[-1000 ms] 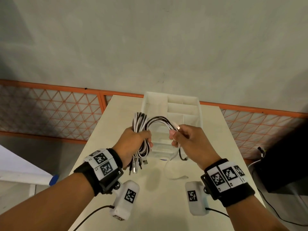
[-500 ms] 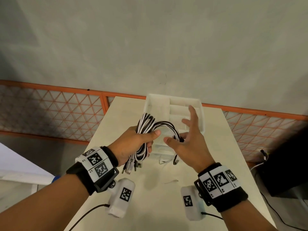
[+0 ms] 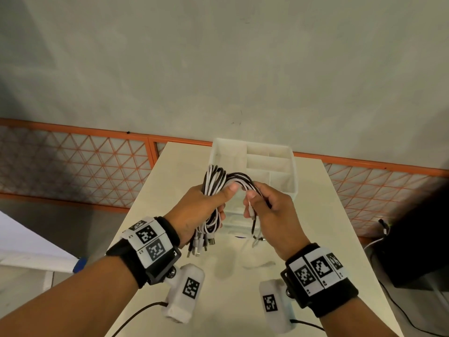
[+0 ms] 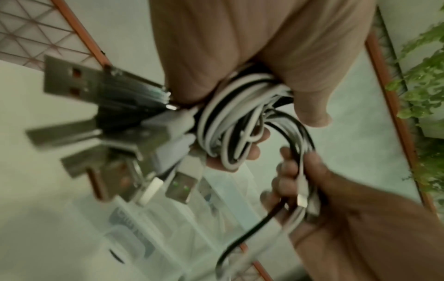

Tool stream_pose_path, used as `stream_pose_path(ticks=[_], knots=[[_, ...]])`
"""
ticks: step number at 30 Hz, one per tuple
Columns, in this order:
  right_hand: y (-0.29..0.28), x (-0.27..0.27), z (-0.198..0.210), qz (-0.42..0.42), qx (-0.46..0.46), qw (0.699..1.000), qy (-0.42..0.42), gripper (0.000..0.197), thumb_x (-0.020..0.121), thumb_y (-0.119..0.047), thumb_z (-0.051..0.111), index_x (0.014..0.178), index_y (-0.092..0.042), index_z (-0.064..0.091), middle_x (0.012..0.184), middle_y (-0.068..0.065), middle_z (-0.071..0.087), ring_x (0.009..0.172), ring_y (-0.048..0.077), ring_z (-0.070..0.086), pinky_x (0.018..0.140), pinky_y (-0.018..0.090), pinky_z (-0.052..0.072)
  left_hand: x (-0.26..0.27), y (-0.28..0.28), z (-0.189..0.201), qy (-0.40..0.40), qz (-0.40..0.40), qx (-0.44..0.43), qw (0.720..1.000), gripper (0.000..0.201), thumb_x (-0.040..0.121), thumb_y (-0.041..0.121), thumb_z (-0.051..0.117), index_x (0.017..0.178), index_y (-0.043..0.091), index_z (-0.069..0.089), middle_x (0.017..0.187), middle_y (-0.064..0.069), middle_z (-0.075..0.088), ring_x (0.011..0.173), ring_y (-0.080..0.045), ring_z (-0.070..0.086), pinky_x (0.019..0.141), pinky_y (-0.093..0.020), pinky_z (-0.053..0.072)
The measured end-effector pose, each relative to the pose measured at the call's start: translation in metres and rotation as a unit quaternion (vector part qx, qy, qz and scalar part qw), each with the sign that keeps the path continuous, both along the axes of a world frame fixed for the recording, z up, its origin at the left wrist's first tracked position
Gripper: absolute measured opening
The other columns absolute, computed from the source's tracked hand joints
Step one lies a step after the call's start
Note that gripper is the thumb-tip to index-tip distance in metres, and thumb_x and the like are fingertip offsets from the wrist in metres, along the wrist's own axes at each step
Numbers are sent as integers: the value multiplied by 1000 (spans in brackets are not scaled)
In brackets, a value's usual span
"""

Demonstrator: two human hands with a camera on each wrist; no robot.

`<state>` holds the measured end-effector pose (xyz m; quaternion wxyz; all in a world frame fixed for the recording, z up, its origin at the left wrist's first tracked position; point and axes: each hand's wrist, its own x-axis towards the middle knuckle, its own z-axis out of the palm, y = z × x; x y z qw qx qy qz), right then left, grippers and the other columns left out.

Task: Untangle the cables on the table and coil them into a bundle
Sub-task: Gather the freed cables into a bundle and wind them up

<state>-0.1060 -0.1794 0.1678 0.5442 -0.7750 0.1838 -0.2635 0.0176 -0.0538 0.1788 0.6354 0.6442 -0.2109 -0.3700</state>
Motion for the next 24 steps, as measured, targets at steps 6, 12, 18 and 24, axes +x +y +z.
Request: stream_pose_path(ticks=[6, 12, 18, 24], knots=[[38, 12, -5, -57, -184, 978, -74, 20, 98, -4, 50, 89, -19, 61, 77, -8, 57, 68, 2, 55, 63, 12, 43, -20, -11, 5, 20, -36, -28, 999, 69, 62, 65, 69, 94, 3, 70, 87, -15, 74, 85, -26, 73, 76, -31, 59], [47, 10, -24, 54, -179, 982, 15, 37, 101, -27, 41, 134, -18, 55, 136, -2, 46, 116, 12, 57, 97, 40, 51, -21, -12, 6, 84, 45, -48, 994, 25, 85, 30, 72, 91, 5, 72, 79, -10, 72, 78, -27, 73, 67, -32, 56], [37, 5, -23, 69, -183, 980, 35, 41, 105, -39, 34, 138, -25, 55, 151, -3, 35, 117, 10, 61, 98, 33, 55, -20, -7, 8, 90, 49, -71, 992, 15, 89, 21, 68, 80, 8, 67, 68, -6, 61, 62, -18, 63, 57, -27, 52], [41, 5, -16, 85, -176, 980, 37, 48, 96, -45, 32, 133, -25, 57, 145, -3, 41, 111, 9, 62, 90, 37, 57, -23, -7, 13, 59, 53, -87, 993, 26, 82, 32, 75, 80, 7, 65, 72, -11, 62, 65, -21, 66, 60, -29, 54]])
